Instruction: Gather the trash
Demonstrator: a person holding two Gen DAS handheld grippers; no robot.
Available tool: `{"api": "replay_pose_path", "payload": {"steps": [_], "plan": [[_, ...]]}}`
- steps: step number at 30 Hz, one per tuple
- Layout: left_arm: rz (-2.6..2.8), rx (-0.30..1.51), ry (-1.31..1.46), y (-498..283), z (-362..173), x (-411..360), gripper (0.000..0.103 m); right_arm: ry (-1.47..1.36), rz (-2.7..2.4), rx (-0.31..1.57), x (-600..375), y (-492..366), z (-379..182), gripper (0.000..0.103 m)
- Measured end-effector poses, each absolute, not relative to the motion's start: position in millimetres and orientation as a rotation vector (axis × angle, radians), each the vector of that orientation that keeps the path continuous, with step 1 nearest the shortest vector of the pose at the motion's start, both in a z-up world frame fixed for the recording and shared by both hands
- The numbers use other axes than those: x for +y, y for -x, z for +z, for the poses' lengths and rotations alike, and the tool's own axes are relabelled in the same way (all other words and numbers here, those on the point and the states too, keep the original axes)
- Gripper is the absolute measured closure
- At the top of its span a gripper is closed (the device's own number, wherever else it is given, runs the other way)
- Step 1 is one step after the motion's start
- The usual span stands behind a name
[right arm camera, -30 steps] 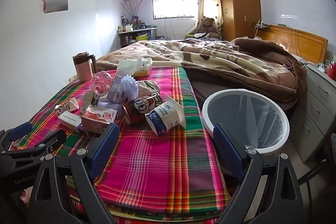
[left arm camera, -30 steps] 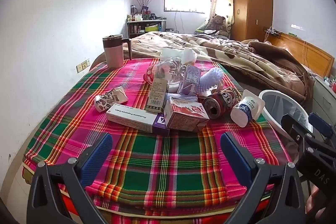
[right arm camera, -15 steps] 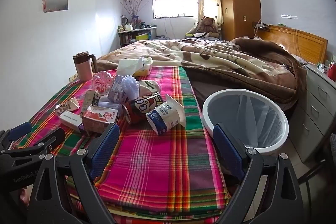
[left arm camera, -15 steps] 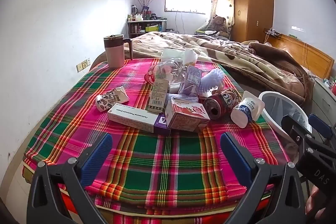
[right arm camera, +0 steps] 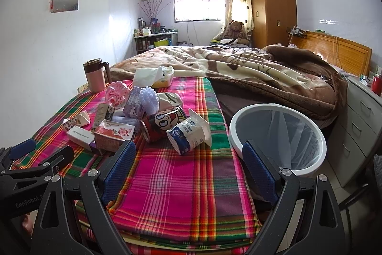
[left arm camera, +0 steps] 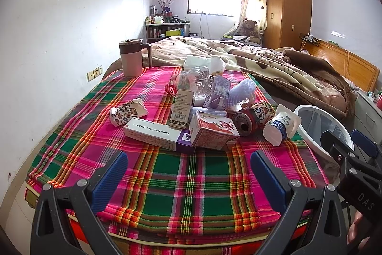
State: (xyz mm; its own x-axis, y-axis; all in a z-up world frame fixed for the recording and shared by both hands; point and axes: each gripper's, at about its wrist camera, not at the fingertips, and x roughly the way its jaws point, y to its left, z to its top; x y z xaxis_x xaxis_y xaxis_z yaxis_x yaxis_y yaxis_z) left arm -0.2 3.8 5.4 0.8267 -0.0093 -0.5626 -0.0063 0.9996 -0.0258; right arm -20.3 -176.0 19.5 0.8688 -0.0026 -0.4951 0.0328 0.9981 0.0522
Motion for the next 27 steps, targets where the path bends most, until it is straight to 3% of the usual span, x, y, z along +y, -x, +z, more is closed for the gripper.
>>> {"api": "replay_pose_path", "payload": {"steps": [27], "plan": [[0.002,0.593,0.034,3.5,4.3,8.1,0.000,-0.059,-0.024,0.521,-175.5,20.8,18.3,0.010]]}}
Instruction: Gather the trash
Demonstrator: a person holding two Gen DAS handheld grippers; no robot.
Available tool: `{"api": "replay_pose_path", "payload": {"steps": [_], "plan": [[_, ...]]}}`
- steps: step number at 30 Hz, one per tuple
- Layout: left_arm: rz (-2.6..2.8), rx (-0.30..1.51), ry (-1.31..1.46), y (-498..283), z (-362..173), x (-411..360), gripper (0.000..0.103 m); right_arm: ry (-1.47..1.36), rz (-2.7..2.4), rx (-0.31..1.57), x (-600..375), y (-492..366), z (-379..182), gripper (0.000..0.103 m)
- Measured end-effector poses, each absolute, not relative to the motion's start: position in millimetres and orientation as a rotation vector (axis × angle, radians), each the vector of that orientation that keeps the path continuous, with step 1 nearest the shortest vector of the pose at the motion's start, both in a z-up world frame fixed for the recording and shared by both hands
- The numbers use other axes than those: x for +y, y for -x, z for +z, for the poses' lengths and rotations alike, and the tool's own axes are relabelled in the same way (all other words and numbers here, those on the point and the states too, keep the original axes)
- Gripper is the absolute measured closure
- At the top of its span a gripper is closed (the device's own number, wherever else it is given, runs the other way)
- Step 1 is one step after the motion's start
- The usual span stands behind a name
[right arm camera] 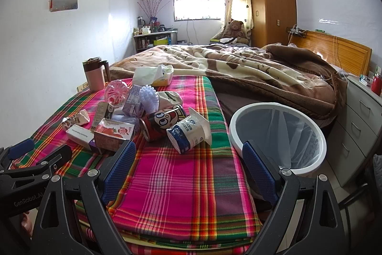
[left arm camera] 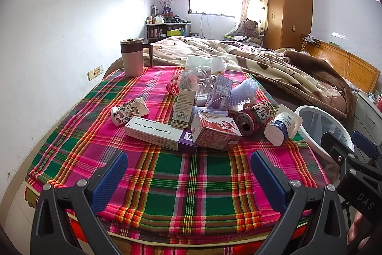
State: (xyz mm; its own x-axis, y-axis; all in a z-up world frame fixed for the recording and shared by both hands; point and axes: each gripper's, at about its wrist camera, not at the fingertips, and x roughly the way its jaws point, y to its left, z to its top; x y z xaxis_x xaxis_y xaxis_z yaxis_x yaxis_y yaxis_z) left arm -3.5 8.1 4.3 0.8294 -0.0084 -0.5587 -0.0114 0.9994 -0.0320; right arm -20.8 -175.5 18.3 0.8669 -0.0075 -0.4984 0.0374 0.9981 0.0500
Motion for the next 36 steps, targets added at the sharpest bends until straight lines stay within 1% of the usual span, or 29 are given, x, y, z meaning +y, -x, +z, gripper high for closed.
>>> {"api": "replay_pose_path", "payload": {"steps": [22,36], "plan": [[0.003,0.600,0.037,0.7,1.7,8.5,0.000,-0.055,-0.024,0.527,-174.7,19.7,17.4,0.010],[-0.008,0.630,0.034,-18.9,-7.0,14.3,0.000,-0.053,-0.027,0.561,-174.5,2.2,10.2,0.010]]}}
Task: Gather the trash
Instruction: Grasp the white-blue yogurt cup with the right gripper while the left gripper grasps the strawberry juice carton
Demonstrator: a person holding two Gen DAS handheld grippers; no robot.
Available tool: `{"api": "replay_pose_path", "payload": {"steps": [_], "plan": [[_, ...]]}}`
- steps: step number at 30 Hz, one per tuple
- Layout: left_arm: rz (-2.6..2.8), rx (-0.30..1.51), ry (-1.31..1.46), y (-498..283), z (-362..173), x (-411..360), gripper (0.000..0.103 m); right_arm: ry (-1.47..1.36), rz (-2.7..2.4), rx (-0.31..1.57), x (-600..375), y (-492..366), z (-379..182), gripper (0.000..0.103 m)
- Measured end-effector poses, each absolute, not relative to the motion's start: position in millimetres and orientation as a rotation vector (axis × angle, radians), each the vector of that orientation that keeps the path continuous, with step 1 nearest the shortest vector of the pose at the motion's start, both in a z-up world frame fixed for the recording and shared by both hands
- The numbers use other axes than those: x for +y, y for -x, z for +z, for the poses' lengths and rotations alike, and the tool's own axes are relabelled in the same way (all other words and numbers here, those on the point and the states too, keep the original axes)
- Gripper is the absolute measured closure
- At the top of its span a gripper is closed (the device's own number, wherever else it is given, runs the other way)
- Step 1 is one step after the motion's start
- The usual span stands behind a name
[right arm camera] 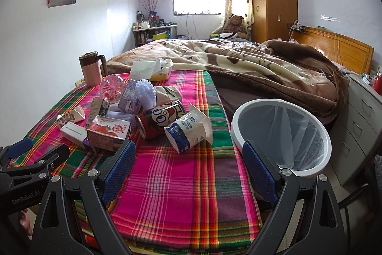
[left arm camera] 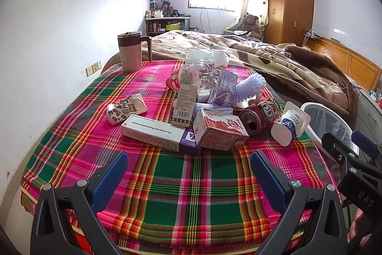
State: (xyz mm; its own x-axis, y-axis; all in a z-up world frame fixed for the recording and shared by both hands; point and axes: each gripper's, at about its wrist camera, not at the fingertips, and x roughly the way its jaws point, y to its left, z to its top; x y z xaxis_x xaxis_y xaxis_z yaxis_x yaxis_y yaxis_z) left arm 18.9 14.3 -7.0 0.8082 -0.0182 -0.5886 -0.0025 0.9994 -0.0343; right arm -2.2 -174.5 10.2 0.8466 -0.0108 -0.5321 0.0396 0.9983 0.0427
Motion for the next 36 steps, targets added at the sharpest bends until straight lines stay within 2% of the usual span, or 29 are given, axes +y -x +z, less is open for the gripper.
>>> {"api": "replay_pose_path", "payload": {"steps": [20,23,25,29,36], "plan": [[-0.240,0.724,0.008,-84.5,-9.6,20.0,0.000,-0.372,0.016,0.790,-206.7,-83.8,-32.4,0.011],[-0.279,0.737,-0.008,-92.5,-10.7,15.4,0.000,-0.388,0.020,0.806,-204.5,-92.1,-35.7,0.015],[-0.297,0.739,-0.026,-96.2,-11.2,13.1,0.000,-0.400,0.027,0.824,-204.8,-98.3,-37.2,0.022],[-0.338,0.739,-0.069,-105.5,-11.9,6.0,0.000,-0.386,0.032,0.856,-201.4,-110.8,-41.5,0.026],[-0.352,0.769,-0.118,-127.2,-19.0,-4.7,0.000,-0.340,0.071,0.869,-202.9,-113.0,-39.7,0.028]]}}
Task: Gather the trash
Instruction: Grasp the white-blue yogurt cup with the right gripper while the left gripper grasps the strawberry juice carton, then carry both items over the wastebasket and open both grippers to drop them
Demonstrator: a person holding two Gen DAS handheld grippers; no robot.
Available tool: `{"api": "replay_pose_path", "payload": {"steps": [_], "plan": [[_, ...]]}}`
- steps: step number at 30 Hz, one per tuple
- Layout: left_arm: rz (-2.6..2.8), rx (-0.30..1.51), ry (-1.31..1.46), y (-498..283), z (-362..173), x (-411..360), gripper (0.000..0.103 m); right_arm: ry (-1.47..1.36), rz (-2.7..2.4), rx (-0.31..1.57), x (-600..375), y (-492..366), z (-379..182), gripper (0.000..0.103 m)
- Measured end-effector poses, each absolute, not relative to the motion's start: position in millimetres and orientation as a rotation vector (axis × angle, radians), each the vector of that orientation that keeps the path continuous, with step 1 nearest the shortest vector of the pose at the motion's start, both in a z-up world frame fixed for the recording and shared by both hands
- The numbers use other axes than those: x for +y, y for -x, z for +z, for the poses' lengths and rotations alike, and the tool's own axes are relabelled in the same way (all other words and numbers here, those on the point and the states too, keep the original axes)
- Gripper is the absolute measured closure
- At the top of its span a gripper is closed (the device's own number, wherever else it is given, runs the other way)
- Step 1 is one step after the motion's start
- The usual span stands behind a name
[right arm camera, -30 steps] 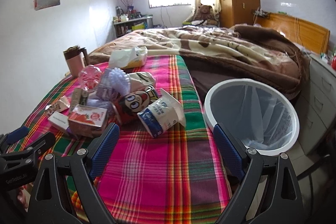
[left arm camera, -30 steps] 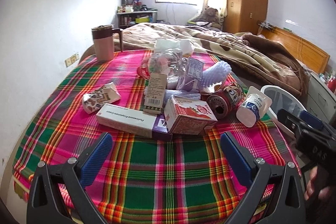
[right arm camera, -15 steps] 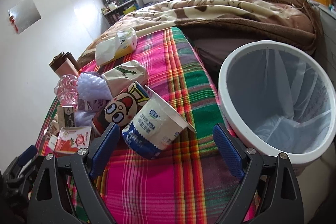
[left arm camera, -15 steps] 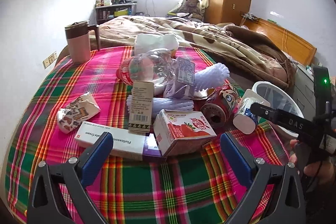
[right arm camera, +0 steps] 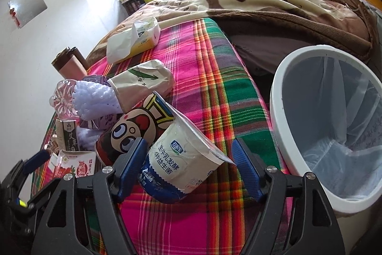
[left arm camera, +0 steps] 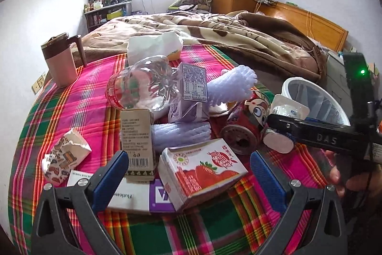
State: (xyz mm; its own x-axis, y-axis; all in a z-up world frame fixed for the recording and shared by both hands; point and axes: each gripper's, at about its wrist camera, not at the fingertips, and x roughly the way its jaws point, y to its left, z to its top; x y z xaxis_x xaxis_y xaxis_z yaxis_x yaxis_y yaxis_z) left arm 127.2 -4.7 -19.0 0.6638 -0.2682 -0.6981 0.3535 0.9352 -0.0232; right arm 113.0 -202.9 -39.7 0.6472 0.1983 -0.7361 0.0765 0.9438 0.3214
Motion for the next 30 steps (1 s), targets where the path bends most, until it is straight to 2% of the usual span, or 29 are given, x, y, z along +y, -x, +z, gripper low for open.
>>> {"api": "replay_pose_path", "payload": {"steps": [12,16,30], "plan": [[-0.399,0.835,-0.191,-129.0,-37.7,-28.8,0.001,-0.292,0.118,0.862,-215.8,-100.5,-31.7,0.029],[-0.374,0.852,-0.176,-129.0,-42.4,-34.8,0.011,-0.272,0.126,0.865,-218.0,-95.5,-30.4,0.029],[-0.324,0.823,-0.025,-124.5,-41.0,-22.7,0.012,-0.288,0.135,0.870,-222.7,-90.1,-37.3,0.029]]}}
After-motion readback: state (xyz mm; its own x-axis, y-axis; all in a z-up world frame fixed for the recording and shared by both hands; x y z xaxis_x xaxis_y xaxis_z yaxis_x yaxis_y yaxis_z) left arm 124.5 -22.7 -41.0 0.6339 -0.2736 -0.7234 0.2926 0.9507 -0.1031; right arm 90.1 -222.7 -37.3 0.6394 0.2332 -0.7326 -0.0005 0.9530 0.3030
